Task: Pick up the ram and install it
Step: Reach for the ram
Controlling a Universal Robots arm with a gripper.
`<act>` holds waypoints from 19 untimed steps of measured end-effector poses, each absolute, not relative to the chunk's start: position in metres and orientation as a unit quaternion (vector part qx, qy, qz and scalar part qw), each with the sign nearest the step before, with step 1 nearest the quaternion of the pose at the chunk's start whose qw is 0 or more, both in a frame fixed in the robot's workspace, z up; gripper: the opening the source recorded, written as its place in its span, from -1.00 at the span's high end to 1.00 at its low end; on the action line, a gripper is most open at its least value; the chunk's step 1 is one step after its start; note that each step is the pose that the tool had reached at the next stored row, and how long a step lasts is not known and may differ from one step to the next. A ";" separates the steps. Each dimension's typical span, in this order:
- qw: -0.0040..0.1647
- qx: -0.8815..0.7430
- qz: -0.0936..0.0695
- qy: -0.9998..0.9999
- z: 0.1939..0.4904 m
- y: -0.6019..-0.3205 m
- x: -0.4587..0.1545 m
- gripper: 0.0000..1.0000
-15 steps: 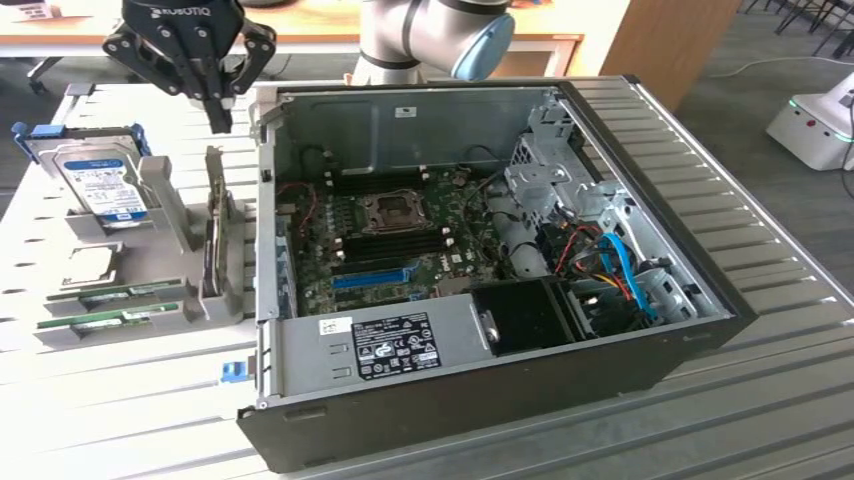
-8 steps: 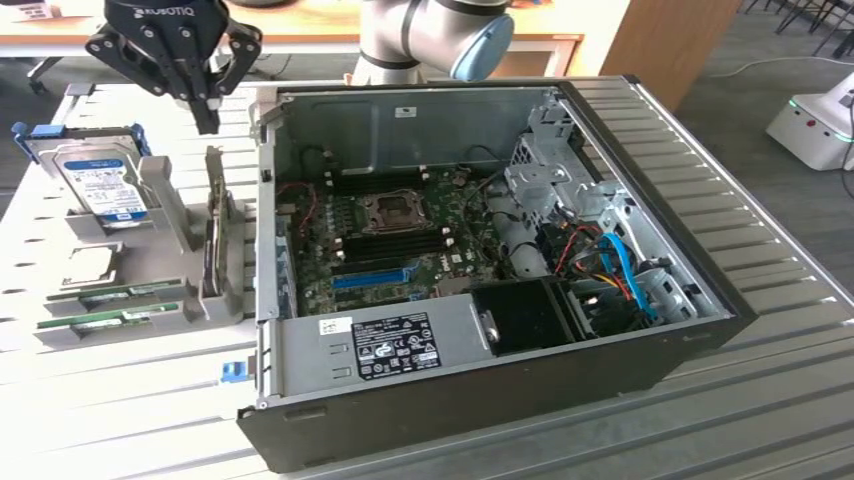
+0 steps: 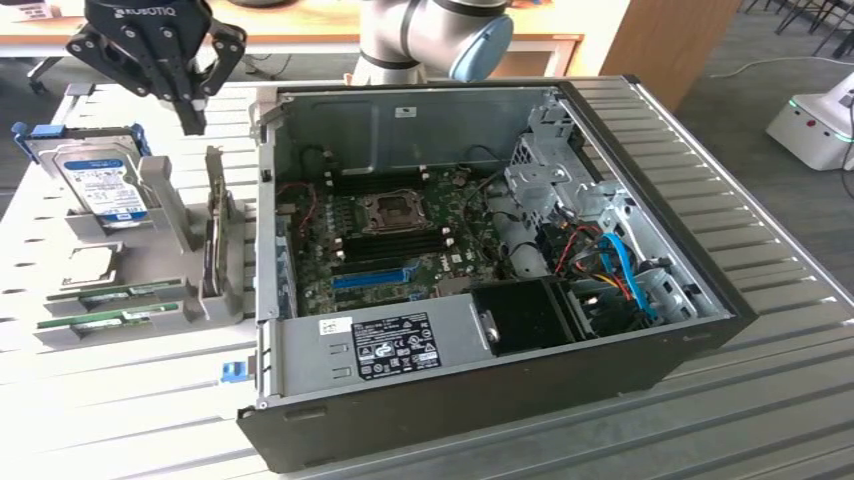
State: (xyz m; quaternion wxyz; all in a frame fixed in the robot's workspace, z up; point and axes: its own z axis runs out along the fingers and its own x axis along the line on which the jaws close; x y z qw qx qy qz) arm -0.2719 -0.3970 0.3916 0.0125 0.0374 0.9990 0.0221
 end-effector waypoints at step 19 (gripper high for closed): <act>0.013 0.037 0.022 0.999 0.391 -0.397 -0.313 0.79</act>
